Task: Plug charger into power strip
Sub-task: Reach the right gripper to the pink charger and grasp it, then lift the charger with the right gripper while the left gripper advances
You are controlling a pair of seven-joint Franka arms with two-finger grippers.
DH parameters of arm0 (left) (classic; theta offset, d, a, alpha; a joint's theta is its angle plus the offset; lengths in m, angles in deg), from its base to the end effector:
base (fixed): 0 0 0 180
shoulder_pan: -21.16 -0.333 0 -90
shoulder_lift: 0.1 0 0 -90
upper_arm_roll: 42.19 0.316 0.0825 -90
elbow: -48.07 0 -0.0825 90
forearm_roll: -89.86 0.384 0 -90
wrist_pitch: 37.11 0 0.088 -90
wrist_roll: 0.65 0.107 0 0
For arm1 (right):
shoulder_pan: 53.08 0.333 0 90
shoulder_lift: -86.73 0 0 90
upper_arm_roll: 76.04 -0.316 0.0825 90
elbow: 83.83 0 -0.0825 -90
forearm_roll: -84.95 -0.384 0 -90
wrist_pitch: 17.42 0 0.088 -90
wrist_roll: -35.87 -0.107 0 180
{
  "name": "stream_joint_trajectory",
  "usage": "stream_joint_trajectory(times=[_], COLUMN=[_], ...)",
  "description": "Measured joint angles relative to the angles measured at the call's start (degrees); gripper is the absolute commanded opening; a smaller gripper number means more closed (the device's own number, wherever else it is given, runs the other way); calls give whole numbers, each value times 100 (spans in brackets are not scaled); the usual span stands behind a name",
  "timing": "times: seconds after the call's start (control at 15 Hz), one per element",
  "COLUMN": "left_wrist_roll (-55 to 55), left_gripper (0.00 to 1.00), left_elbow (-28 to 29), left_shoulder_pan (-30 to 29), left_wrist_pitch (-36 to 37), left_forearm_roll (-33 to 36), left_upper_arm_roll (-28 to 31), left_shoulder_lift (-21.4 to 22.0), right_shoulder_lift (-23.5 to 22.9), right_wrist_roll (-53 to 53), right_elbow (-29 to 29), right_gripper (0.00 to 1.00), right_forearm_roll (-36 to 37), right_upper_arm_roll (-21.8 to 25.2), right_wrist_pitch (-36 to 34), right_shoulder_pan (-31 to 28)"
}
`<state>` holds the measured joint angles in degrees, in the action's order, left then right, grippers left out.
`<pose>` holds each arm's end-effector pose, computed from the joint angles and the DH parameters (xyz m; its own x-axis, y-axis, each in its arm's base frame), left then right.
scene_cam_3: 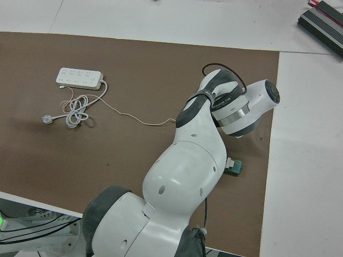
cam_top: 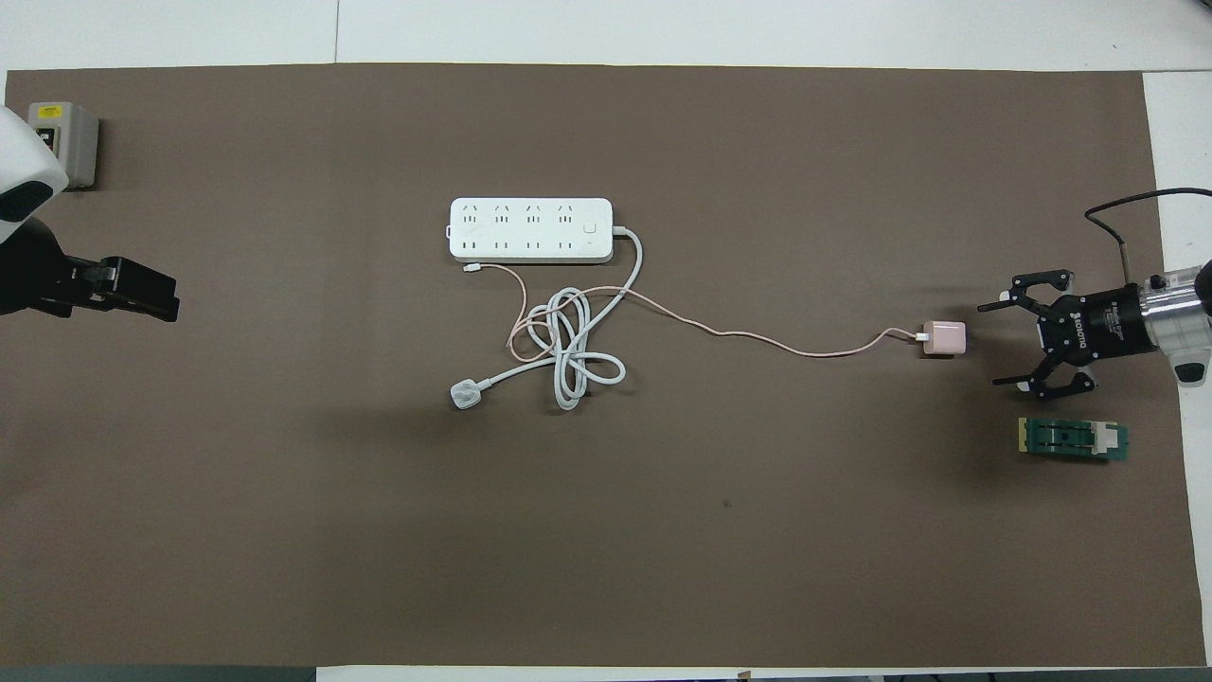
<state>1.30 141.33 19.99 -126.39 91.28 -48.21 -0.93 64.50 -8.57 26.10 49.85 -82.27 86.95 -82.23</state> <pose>0.5529 -0.0438 0.5887 0.9894 -0.1179 -0.0845 -0.1200 -0.9926 -0.0203 0.5465 -0.1824 0.2762 0.0563 -0.7295 -0.6816 -0.9948 -0.0990 0.0238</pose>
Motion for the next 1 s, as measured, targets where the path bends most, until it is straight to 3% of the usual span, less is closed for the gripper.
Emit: stream_joint_trajectory(times=[0.47,0.53,0.6,0.73,0.86,1.0], left_wrist_roll=[-2,-2,-3,-3,-3,-6], left_gripper=[100,100,100,100,100,100], left_elbow=[0,0,0,0,0,6], left_shoulder_pan=[-74,-66,-53,-39,-44,-122], left_wrist_pitch=[-1,-1,-1,-1,-5,-4], left_forearm_roll=[-3,-4,-5,-5,-125,-678], left_upper_arm_roll=[-15,-51,-91,-139,-115,-44], left_shoulder_lift=[0,0,0,0,0,0], right_shoulder_lift=[-186,-187,-187,-186,-158,-99], right_wrist_roll=[41,90,132,187,242,315], right_elbow=[283,331,368,399,408,461], right_gripper=[100,83,58,0,0,0], right_forearm_roll=[-399,-416,-440,-459,-492,-511], right_upper_arm_roll=[-42,-45,-48,-54,-57,-60], right_wrist_pitch=[372,440,486,520,605,662], right_shoulder_pan=[40,40,44,81,117,122])
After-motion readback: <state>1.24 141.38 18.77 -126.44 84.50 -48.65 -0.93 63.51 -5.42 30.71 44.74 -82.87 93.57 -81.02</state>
